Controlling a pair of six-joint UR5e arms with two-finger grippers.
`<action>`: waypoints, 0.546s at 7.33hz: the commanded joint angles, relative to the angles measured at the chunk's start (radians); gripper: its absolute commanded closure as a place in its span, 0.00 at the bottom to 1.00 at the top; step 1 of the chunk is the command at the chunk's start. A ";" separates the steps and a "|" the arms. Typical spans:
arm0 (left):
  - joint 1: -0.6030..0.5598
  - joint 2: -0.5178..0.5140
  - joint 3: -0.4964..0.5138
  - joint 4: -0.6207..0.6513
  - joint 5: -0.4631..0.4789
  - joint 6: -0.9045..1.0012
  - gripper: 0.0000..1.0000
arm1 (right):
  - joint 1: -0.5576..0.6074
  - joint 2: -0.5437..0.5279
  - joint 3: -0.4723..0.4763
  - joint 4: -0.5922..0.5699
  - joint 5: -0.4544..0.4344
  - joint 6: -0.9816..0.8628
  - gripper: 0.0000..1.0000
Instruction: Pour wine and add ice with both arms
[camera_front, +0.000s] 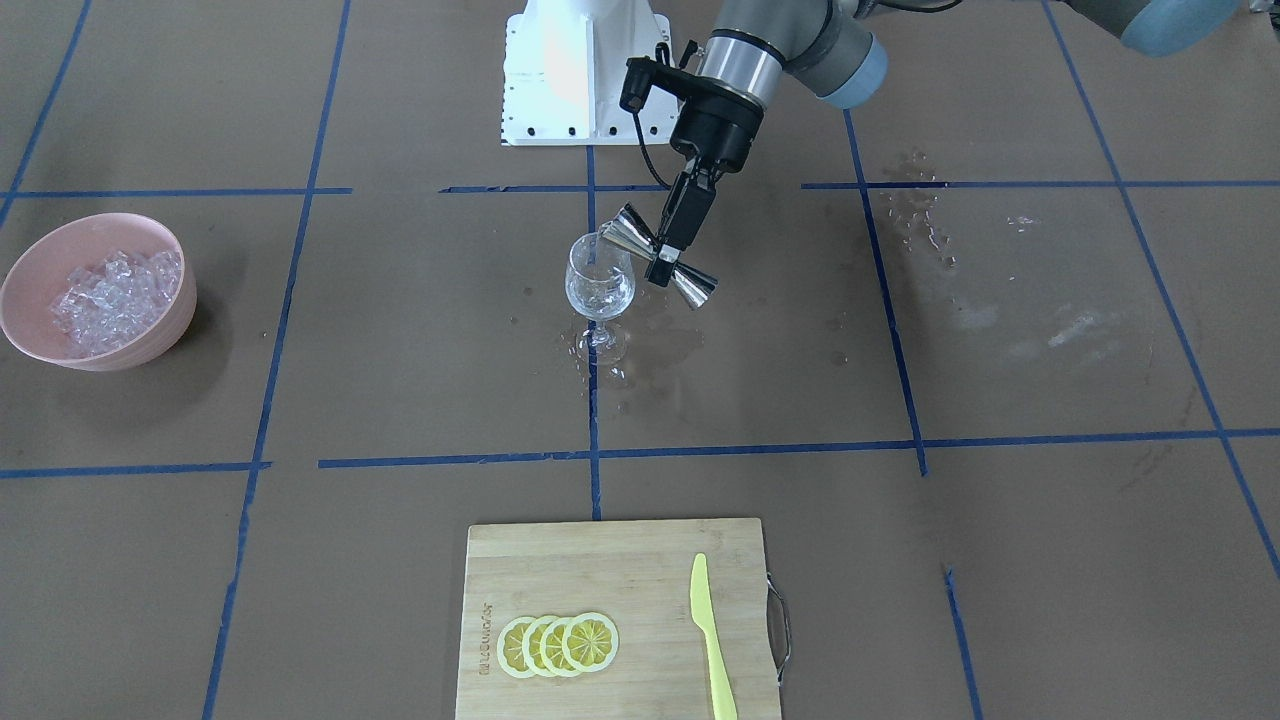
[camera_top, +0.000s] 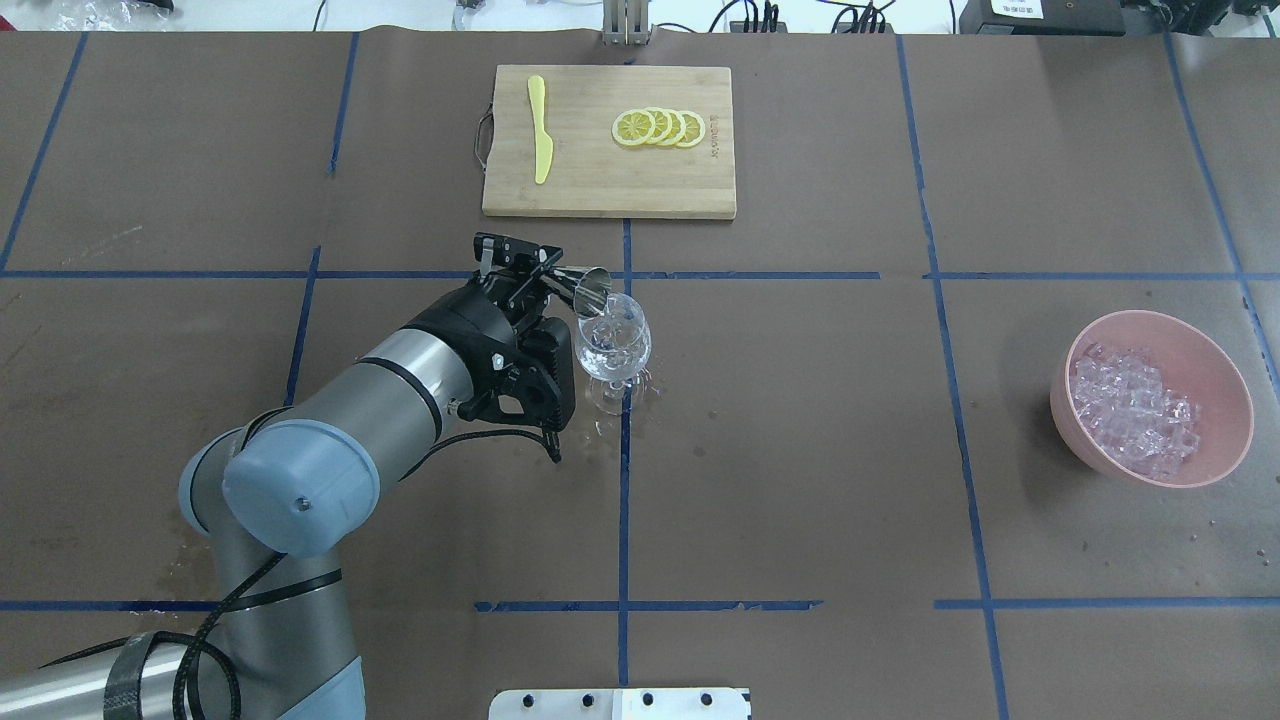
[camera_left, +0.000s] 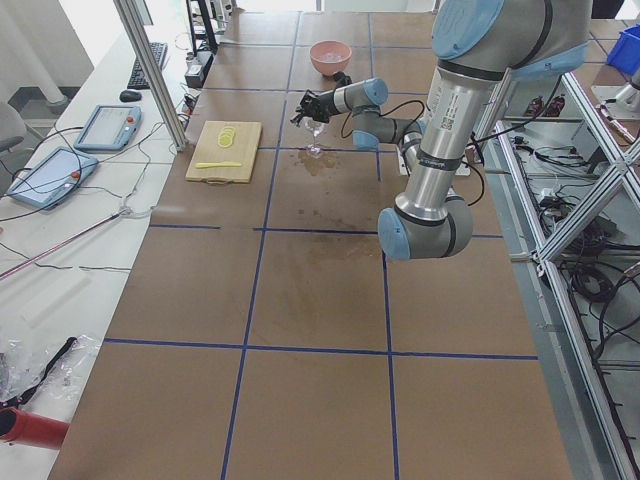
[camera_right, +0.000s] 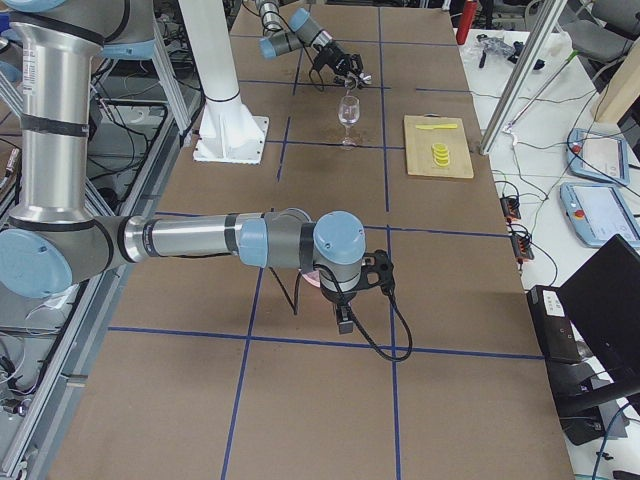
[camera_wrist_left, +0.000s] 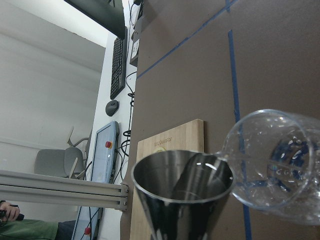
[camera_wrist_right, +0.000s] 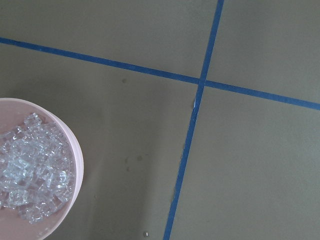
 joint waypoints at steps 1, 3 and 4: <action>0.001 -0.017 -0.009 0.043 0.048 0.111 1.00 | 0.005 0.000 -0.001 0.000 0.000 0.002 0.00; 0.003 -0.024 -0.010 0.071 0.055 0.130 1.00 | 0.013 -0.012 0.002 0.000 0.002 0.000 0.00; 0.003 -0.040 -0.010 0.089 0.061 0.137 1.00 | 0.016 -0.014 0.002 0.001 0.002 0.000 0.00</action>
